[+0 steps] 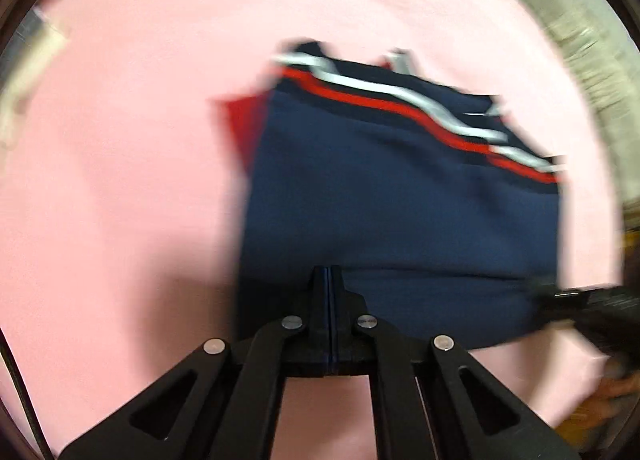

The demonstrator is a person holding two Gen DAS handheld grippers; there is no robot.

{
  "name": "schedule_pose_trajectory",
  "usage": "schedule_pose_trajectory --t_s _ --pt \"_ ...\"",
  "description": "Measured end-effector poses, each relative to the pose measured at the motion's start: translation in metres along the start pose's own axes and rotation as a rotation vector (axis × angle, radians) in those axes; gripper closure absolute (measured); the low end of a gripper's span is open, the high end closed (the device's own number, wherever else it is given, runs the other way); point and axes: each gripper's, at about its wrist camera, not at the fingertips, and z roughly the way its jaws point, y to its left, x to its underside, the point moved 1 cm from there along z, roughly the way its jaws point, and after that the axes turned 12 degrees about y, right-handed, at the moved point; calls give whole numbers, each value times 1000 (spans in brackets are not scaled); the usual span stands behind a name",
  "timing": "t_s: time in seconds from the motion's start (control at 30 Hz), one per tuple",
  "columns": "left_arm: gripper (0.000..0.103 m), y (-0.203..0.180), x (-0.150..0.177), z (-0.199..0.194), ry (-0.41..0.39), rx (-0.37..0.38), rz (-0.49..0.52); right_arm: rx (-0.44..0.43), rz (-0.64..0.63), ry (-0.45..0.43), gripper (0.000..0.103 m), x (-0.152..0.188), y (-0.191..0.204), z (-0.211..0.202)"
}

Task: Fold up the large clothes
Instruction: 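Lower the folded hem onto the jacket and open both tools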

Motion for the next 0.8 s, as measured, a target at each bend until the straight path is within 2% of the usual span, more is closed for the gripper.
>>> schedule_pose_trajectory --t_s 0.03,0.07,0.1,0.13,0.2,0.27,0.3,0.33,0.37,0.43,0.53,0.6,0.73,0.8 --pt "102 14 2 3 8 -30 -30 65 31 -26 103 1 -5 -7" --pt "102 24 4 5 19 5 -55 155 58 -56 103 1 -10 -13" --pt "102 38 5 5 27 73 -92 208 82 -86 103 1 -17 -22" --pt "102 49 7 3 26 135 -128 142 108 -99 103 1 -27 -29" --pt "102 53 10 -6 -3 152 -133 66 137 -125 103 3 -36 -40" --pt "102 48 14 -24 -78 131 -90 126 73 -166 103 7 -26 -48" --pt "102 40 15 -31 -104 169 -53 156 5 -193 103 10 -13 -51" --pt "102 32 15 -35 -105 213 -32 136 -68 -206 103 12 0 -51" --pt "102 24 14 -34 -87 291 -6 92 -112 -199 103 13 9 -49" --pt "101 5 7 -25 -40 398 18 -84 -202 -127 103 11 30 -31" --pt "101 -25 -8 -8 -20 420 35 -199 -293 -34 103 3 60 12" --pt "101 -40 -26 3 -43 405 34 -221 -325 -22 103 -10 72 34" --pt "101 -27 -60 17 -117 374 -85 -207 -288 -27 103 -53 66 54" --pt "102 -17 -67 28 -137 438 -154 -221 -292 -31 103 -59 58 55"
